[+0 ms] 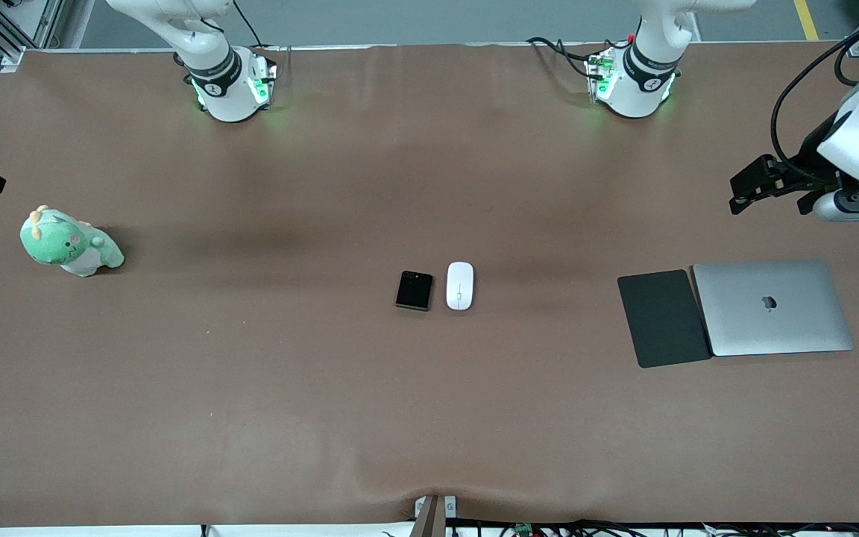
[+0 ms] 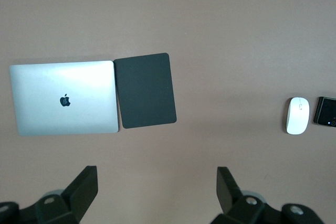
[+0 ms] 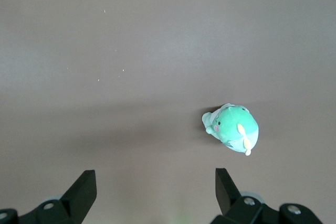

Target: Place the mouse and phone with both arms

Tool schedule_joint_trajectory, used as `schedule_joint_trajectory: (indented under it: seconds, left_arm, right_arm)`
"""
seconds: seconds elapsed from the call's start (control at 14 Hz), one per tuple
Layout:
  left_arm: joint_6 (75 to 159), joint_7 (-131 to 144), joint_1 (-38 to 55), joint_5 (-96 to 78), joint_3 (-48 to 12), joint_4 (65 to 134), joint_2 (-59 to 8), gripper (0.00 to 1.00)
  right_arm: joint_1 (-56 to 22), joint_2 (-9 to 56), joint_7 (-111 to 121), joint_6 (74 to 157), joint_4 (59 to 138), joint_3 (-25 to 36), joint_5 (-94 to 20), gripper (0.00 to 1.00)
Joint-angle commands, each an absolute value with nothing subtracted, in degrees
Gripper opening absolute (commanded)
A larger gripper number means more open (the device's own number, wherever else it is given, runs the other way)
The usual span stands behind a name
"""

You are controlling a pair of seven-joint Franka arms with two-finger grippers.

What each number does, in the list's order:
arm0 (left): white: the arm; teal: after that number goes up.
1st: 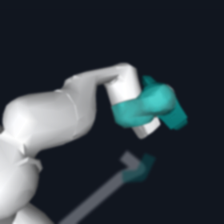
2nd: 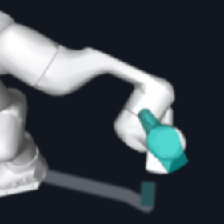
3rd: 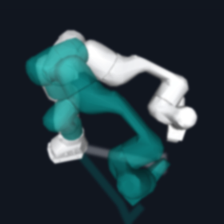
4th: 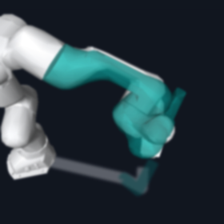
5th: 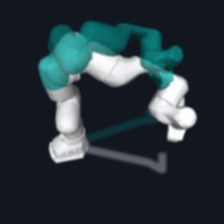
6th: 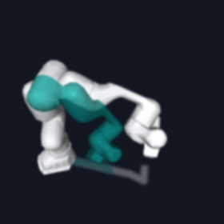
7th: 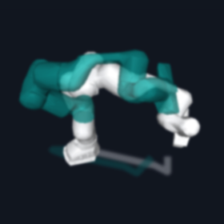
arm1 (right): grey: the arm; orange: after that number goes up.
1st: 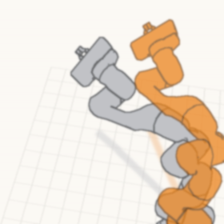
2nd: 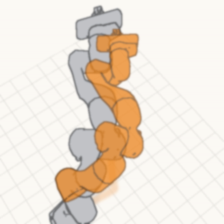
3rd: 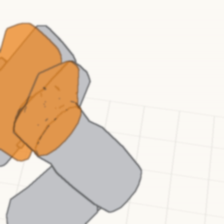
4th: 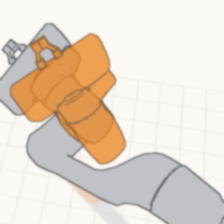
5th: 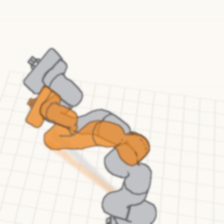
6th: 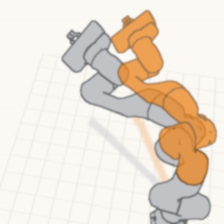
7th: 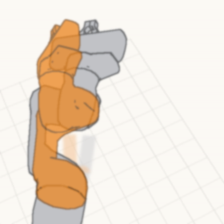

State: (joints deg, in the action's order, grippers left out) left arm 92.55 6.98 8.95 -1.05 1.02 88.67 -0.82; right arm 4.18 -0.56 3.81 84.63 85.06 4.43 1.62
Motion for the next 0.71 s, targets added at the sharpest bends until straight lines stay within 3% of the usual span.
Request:
schedule_joint_trajectory:
  seconds: [0.0, 0.36, 0.64]
  left_arm:
    - [93.9, 5.5, 8.6, -2.1, 1.0, 89.6, 0.0, 1.0]
    - [94.4, 5.7, 10.4, -2.3, 0.5, 89.8, -2.1, 1.0]
    - [99.4, 8.1, 11.0, -2.2, -2.5, 92.5, -4.3, 1.0]
  right_arm:
    - [5.6, -0.9, 3.4, 83.8, 83.9, 4.0, 1.1, 1.0]
    - [5.6, -0.9, 3.4, 83.8, 83.9, 4.0, 1.1, 1.0]
    - [5.6, -0.9, 3.4, 83.8, 83.8, 4.0, 1.1, 1.0]
